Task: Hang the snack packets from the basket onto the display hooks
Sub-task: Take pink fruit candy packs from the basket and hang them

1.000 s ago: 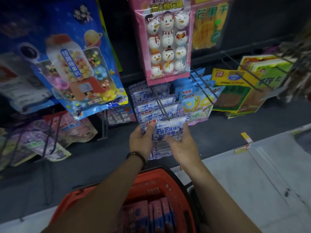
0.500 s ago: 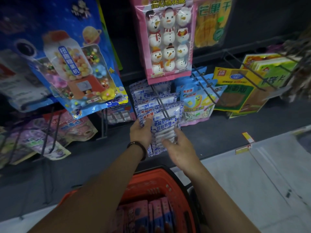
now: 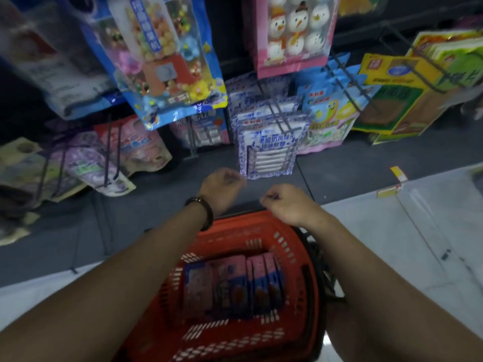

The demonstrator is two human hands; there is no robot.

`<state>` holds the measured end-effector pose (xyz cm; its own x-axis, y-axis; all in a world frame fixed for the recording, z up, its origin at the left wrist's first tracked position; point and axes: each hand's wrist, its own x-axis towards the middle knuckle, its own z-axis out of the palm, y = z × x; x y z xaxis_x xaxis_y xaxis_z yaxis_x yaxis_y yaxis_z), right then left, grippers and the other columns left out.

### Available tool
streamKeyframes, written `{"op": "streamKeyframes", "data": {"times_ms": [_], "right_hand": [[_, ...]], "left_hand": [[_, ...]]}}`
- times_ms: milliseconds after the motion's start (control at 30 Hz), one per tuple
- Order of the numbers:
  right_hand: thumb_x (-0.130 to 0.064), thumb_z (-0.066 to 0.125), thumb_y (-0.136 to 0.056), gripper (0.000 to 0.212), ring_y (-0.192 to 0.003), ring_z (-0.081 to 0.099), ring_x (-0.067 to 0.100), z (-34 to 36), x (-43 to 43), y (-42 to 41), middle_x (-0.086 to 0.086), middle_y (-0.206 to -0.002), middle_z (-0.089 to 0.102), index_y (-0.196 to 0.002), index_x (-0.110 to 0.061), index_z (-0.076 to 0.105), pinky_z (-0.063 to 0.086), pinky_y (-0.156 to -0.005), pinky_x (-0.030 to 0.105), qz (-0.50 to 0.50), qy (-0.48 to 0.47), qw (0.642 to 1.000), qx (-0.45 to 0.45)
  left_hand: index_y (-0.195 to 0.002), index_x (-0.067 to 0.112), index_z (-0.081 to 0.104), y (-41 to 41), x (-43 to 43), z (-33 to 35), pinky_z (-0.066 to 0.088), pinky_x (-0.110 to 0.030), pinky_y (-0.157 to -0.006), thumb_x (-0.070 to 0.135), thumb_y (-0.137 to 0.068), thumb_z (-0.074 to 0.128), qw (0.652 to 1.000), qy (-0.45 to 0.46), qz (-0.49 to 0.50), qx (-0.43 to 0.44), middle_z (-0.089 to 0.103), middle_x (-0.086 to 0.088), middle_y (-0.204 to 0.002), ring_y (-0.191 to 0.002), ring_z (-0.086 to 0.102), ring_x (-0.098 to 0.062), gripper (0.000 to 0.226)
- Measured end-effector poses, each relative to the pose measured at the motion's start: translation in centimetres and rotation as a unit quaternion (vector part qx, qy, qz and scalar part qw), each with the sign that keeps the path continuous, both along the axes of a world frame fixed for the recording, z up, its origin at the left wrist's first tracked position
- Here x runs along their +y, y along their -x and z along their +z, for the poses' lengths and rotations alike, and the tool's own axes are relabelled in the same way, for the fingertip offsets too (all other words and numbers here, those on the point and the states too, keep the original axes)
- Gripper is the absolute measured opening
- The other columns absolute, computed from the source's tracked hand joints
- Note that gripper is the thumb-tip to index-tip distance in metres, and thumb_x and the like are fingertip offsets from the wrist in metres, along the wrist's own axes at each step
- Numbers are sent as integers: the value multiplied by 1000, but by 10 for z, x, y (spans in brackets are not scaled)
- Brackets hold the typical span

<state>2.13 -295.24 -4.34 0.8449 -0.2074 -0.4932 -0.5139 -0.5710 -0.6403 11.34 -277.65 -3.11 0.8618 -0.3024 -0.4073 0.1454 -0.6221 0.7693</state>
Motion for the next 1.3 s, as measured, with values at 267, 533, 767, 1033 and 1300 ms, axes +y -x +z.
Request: {"op": "streamKeyframes", "data": {"times_ms": [267, 533, 767, 1033, 1300], "right_hand": [[-34, 64, -101, 28, -88, 74, 28, -77, 90, 37, 14, -96, 79, -87, -13, 77, 54, -71, 30, 110, -1, 980, 166], [-19, 77, -95, 38, -107, 67, 26, -172, 156, 90, 11, -119, 72, -130, -5, 67, 58, -83, 39, 29, -1, 973, 227], [-32, 72, -96, 36, -94, 69, 20, -223, 187, 100, 6, -117, 74, -128, -17, 68, 55, -77, 29, -123, -22, 956, 266], [-18, 71, -100, 68, -120, 68, 32, -245, 202, 95, 12, -139, 67, -161, -21, 41, 63, -83, 41, -220, -122, 929, 270], [-2, 60, -104, 8, -89, 70, 26, -210, 204, 95, 13, -97, 71, -109, -6, 65, 61, -76, 37, -205, -242, 931, 178]], "left_hand": [[-103, 28, 74, 66, 155, 1, 47, -22, -86, 32, -99, 68, 932, -205, -298, 3, 75, 13, -108, -102, 69, -8, 8], [-126, 11, 70, 66, 174, -25, 46, -30, -88, 34, -109, 52, 864, -274, -418, 50, 70, -8, -129, -118, 65, -29, 34], [-129, 15, 64, 44, 177, -41, 50, -36, -100, 43, -108, 52, 866, -271, -418, 44, 66, -10, -134, -119, 62, -30, 38], [-129, 17, 65, 32, 175, -37, 51, -38, -101, 45, -107, 50, 857, -285, -428, 43, 67, -8, -132, -117, 63, -29, 38], [-111, 17, 74, 28, 185, -48, 55, -44, -96, 48, -101, 53, 862, -296, -410, 42, 74, -5, -116, -106, 69, -29, 38]]}}
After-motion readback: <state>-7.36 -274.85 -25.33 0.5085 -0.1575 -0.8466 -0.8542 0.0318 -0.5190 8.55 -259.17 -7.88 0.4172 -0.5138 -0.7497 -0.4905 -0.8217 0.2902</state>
